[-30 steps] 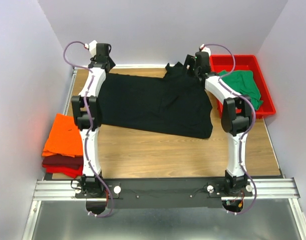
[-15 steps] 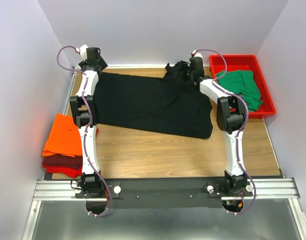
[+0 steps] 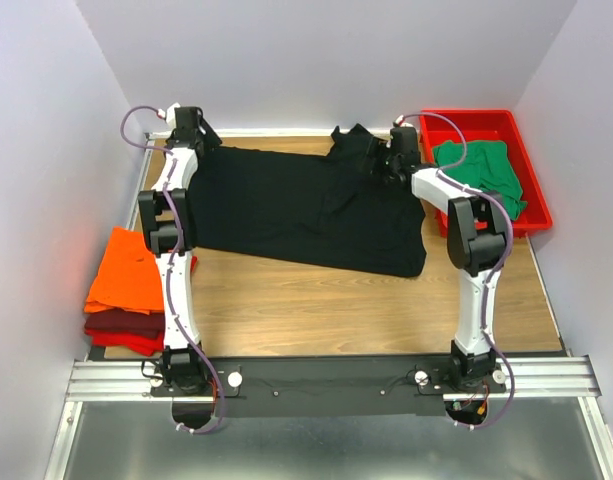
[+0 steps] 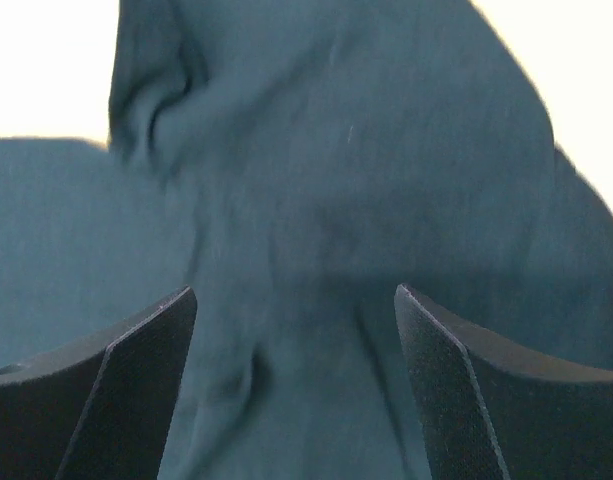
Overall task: Fold and stack the t-shirts
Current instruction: Fold the tshirt
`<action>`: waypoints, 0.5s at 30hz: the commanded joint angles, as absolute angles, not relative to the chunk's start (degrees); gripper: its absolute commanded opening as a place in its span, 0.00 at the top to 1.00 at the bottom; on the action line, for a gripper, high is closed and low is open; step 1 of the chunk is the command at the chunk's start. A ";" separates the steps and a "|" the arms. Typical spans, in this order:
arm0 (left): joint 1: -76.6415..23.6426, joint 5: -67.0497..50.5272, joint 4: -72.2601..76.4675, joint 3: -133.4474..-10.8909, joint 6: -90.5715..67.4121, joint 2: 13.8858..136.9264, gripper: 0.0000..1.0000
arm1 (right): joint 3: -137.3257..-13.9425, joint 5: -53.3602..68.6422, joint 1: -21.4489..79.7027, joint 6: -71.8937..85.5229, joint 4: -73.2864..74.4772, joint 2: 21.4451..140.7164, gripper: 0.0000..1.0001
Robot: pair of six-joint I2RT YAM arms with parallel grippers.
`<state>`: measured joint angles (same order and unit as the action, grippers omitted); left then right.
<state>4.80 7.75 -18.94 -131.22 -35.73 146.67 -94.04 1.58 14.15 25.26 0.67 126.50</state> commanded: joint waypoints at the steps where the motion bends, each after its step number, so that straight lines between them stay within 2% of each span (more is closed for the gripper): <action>1: 4.49 1.15 -12.76 -124.20 -36.13 138.28 0.14 | -89.04 0.98 17.30 25.49 2.72 118.31 0.13; 6: 3.17 4.55 -15.82 -114.29 -38.40 126.70 0.14 | -79.12 -2.81 19.06 29.26 6.94 108.58 0.13; 11: 0.44 11.42 -14.33 -92.00 -45.78 112.26 0.13 | -68.66 -7.74 23.55 31.63 10.54 99.51 0.13; 15: -2.89 16.68 -15.29 -81.16 -48.51 103.73 0.14 | -60.31 -6.59 23.82 34.27 11.07 93.88 0.14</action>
<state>-0.36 9.56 -15.25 -89.08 -43.92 107.44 -66.08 -3.99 23.64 30.81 7.09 97.17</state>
